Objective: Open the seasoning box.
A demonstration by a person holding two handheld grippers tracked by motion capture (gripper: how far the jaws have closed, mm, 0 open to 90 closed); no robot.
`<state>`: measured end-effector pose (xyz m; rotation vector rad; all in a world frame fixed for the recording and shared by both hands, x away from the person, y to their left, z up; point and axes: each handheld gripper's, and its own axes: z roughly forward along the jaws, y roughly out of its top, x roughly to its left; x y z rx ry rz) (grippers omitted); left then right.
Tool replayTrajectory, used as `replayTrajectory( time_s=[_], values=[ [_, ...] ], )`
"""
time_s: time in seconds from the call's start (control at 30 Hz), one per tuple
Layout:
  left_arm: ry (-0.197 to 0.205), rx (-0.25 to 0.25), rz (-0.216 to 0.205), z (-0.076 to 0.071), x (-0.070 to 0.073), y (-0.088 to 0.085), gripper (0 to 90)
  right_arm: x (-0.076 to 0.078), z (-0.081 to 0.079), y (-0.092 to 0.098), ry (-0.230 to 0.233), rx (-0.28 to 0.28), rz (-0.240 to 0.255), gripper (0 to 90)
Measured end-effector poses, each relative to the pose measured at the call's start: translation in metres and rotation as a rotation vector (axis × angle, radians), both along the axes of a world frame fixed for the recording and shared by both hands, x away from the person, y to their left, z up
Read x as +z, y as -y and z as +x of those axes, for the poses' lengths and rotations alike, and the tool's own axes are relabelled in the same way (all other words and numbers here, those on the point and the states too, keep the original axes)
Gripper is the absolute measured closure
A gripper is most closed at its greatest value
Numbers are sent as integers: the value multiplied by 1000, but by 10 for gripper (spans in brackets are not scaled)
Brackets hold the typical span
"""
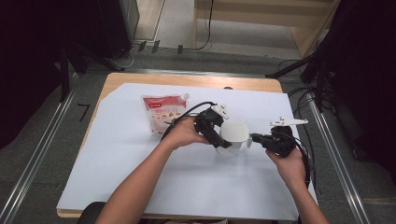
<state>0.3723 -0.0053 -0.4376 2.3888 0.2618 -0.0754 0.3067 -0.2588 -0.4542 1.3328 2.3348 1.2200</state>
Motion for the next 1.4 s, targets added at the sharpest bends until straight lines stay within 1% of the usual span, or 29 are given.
replayTrajectory(
  time_s=[0.03, 0.1, 0.2, 0.23, 0.27, 0.3, 0.37, 0.4, 0.43, 0.5, 0.6, 0.67, 0.77, 0.83, 0.9, 1.03, 1.13, 1.17, 1.27, 1.3, 1.4],
  values=[
    [-1, -1, 4, 0, 0, 0, 151, 0, 0, 0, -1, 0, 1, 900],
    [-8, -1, 0, 1, 0, -1, 150, 0, 0, 0, -1, 2, 1, 900],
    [-5, 1, -2, 0, 1, 0, 150, 0, 0, 0, -1, 2, -1, 900],
    [-13, 1, -34, 1, 4, -3, 155, 0, 0, 0, -1, 3, -1, 900],
    [-13, 1, -34, 1, 4, -3, 156, 0, 0, 0, -1, 3, -1, 900],
    [-10, 3, -48, 1, 7, -3, 156, 0, 0, 0, -1, 3, 0, 900],
    [6, 0, -22, -1, 10, -1, 159, 0, 0, 0, -1, 3, 0, 900],
    [19, 0, -15, -2, 10, 0, 161, 0, 0, 0, 1, 4, -2, 900],
    [23, 2, -14, -2, 11, 0, 163, 0, 0, -1, 2, 3, -2, 900],
    [20, 3, -23, -2, 12, -1, 164, 0, 0, -1, 1, 3, -3, 900],
    [33, 8, -18, -3, 14, -1, 166, -1, 0, -1, -1, 4, -3, 900],
    [33, 8, -10, -4, 16, 0, 166, -1, 0, -1, -4, 4, -2, 900],
    [24, 12, -13, -3, 16, 0, 166, -1, 0, -1, -3, 3, -1, 900],
    [31, 13, -1, -4, 17, 1, 167, -1, 0, -1, -3, 3, -2, 900],
    [27, 13, 6, -4, 18, 2, 166, -1, 0, -1, -4, 4, -2, 900],
    [35, 14, 11, -5, 20, 2, 165, -1, 0, -1, -4, 4, -4, 900],
    [36, 26, 3, -6, 21, 2, 164, -1, 0, -1, -5, 4, -2, 900],
    [43, 25, 2, -6, 23, 2, 165, -1, 0, -1, -6, 4, -4, 900],
    [38, 26, -14, -7, 24, 1, 166, -1, 0, -1, -5, 6, -7, 900],
    [37, 29, -9, -7, 24, 0, 167, -1, 0, -1, -6, 8, -6, 900],
    [48, 25, -11, -9, 29, 0, 186, -1, -1, -1, -6, 13, -9, 900]
  ],
)
